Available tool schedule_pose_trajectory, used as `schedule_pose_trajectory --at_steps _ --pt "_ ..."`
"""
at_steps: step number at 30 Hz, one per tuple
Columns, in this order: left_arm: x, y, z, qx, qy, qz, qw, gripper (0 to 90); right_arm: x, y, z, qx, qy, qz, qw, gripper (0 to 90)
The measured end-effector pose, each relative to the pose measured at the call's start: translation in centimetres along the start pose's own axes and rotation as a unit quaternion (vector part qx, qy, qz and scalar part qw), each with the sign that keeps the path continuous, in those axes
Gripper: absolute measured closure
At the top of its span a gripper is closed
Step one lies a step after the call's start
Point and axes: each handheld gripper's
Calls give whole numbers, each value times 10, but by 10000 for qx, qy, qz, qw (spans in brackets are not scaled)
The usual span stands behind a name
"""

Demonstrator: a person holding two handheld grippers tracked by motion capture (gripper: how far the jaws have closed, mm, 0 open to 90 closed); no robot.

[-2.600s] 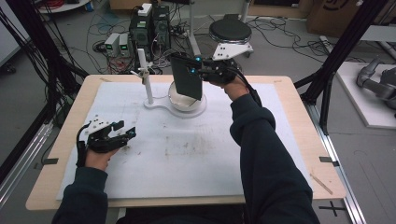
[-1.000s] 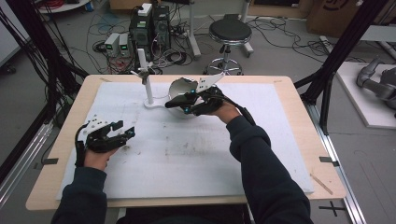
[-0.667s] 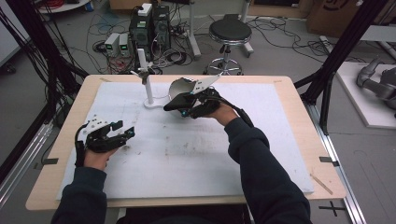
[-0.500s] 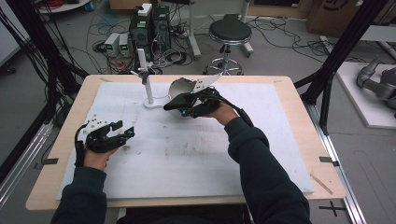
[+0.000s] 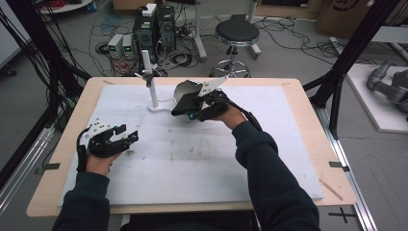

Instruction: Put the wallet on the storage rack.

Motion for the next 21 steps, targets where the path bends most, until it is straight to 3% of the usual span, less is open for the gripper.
schedule_pose_trajectory --at_steps 3,7,10,15,17,18,19,21 --pt "0 0 1 -16 6 6 10000 398 -3 -2 1 -61 13 21 10000 458" --pt "0 0 0 -3 29 18 10000 398 -7 -6 7 -48 100 -48 9999 622" --pt "0 0 0 1 21 9 10000 398 -8 -8 7 -38 203 -180 9996 670" --pt "0 0 2 -11 13 4 10000 398 -11 -6 4 509 224 -542 9970 707" --pt "0 0 2 -15 13 6 10000 398 -12 -6 1 731 240 -735 9943 722" --pt "0 0 2 -15 16 5 10000 398 -13 -5 -1 925 280 -900 9912 740" --pt "0 0 2 -8 17 5 10000 398 -13 -5 -1 925 280 -900 9912 740" --pt "0 0 2 -23 14 -8 10000 398 -15 -4 -4 1129 344 -1109 9868 745"
Point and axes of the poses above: each handheld gripper's, and its own axes: x roughly forward along the jaws, y roughly out of its underside, z roughly to its left, and after that the axes turned 1 degree about y, right-handed
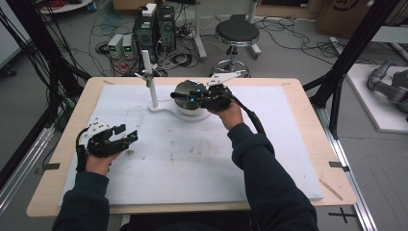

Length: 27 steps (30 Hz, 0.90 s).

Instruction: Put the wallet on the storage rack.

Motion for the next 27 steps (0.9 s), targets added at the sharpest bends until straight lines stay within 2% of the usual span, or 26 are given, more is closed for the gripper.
schedule_pose_trajectory --at_steps 2,4,5,8,10,11,15,17,19,24,25,27 --pt "0 0 0 1 -1 3 10000 398 -3 1 -3 165 49 -157 9997 756" --pt "0 0 0 6 0 16 10000 398 -6 4 -4 234 68 -328 9992 758" --pt "0 0 0 17 -4 23 10000 398 -10 9 -8 444 -19 -465 9979 756" --pt "1 0 0 -2 9 12 10000 398 -12 11 -9 426 -96 -442 9981 754" --pt "1 0 -1 11 17 18 10000 398 -11 8 -4 52 -85 -234 9997 751" --pt "1 0 -1 7 16 15 10000 398 -10 7 2 -216 -50 -49 9997 748" --pt "1 0 -2 24 18 18 10000 398 -10 7 6 -339 -13 65 9994 742" --pt "1 0 -2 41 15 20 10000 398 -10 9 8 -308 5 131 9994 737" --pt "1 0 -1 26 9 8 10000 398 -9 17 15 -513 0 138 9986 724" --pt "0 0 0 9 -7 -11 10000 398 -9 20 18 -525 -77 304 9981 704" --pt "0 0 -1 1 2 -15 10000 398 -12 24 18 -503 87 169 9986 691" --pt "0 -1 -1 23 -6 -6 10000 398 -14 26 17 -409 105 151 9990 674"
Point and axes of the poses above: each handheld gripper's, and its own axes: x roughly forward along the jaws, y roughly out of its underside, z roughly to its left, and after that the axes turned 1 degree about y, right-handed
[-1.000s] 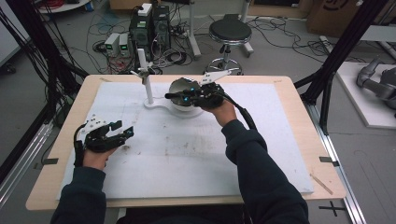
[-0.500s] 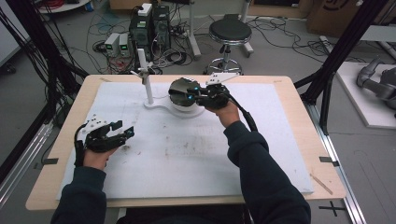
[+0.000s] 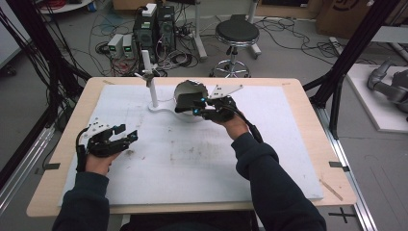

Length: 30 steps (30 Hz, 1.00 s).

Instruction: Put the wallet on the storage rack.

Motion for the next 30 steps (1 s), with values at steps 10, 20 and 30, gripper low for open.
schedule_pose_trajectory --at_steps 10,20,30 --pt "5 0 -3 6 45 46 10000 398 2 1 4 89 6 102 9999 625" --pt "4 0 -1 -11 52 29 10000 398 4 2 5 157 100 189 9996 504" --pt "4 0 -1 -8 45 29 10000 398 -14 -1 -1 239 317 19 9992 375"
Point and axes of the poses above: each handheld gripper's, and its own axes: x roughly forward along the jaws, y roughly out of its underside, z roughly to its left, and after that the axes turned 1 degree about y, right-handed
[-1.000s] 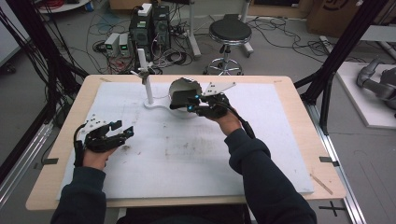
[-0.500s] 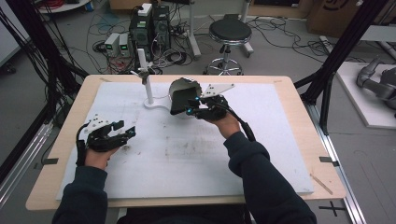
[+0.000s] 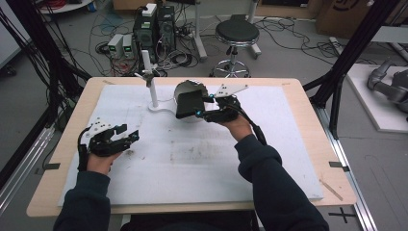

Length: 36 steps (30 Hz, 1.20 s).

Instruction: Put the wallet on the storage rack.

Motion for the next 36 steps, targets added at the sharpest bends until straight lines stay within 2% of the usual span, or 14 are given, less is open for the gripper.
schedule_pose_trajectory --at_steps 4,7,9,10,11,12,13,15,17,19,24,32,36 --pt "-1 -1 0 6 -29 -50 10000 381 -22 4 -4 -90 230 -99 9996 298" --pt "0 -5 -1 -18 15 -186 9998 247 -44 18 -6 -215 489 7 9986 223" --pt "0 -9 -3 -3 39 -311 9995 204 -59 33 -8 -203 670 98 9975 212" --pt "-1 -11 -3 52 55 -363 9993 200 -67 41 -10 -153 715 145 9972 212" --pt "-1 -12 -3 61 50 -412 9991 195 -82 58 -15 48 832 193 9963 211" --pt "-1 -14 -3 59 63 -430 9990 195 -89 66 -17 184 883 203 9957 211" --pt "-1 -14 -3 46 60 -444 9990 195 -89 66 -17 184 883 203 9957 211" --pt "-1 -15 -2 20 59 -464 9989 195 -101 80 -19 331 1017 256 9939 209" --pt "-2 -15 0 -48 50 -518 9986 197 -116 96 -20 427 1260 262 9908 209" --pt "-2 -15 2 -77 41 -551 9984 198 -120 101 -21 444 1338 265 9897 209" --pt "-2 -15 3 -100 -16 -548 9984 204 -132 116 -23 498 1659 336 9843 209" --pt "-2 -15 0 -41 -23 -491 9988 210 -139 118 -23 516 1776 318 9822 209" --pt "-2 -14 -3 -12 21 -484 9988 210 -141 120 -22 626 1828 323 9806 209"
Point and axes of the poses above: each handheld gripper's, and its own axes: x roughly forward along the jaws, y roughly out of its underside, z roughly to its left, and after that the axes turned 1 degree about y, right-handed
